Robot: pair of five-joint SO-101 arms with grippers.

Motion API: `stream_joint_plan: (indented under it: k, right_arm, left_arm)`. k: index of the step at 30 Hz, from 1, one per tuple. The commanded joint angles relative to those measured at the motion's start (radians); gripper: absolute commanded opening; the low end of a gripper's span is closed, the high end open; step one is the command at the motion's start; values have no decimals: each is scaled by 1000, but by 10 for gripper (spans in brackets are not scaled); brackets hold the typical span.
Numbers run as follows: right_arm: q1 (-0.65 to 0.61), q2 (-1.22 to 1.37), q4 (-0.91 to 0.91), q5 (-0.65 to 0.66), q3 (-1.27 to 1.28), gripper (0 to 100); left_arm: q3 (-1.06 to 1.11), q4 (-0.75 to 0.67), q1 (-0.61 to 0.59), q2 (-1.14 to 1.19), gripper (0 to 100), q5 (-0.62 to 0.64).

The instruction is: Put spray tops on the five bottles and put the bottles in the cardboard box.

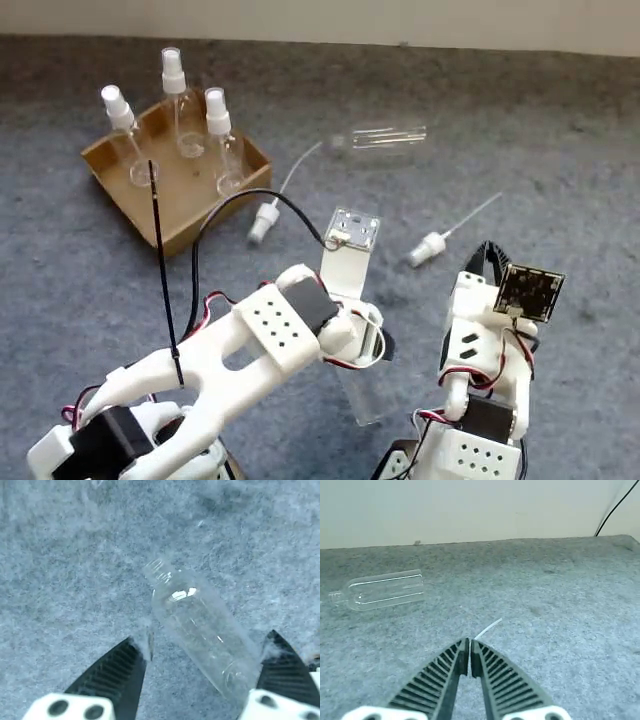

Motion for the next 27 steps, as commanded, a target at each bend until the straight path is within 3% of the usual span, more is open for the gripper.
stream_joint_plan:
  k: [1, 19, 27]
  right_arm:
    - [10, -12, -25, 12, 87, 12]
    - [10, -12, -25, 12, 88, 12]
    - [10, -12, -25, 14, 88, 12]
  left_arm:
    - [59, -117, 10, -4, 292, 12]
    - [170, -130, -61, -2, 288, 14]
    - [254, -269, -54, -2, 288, 14]
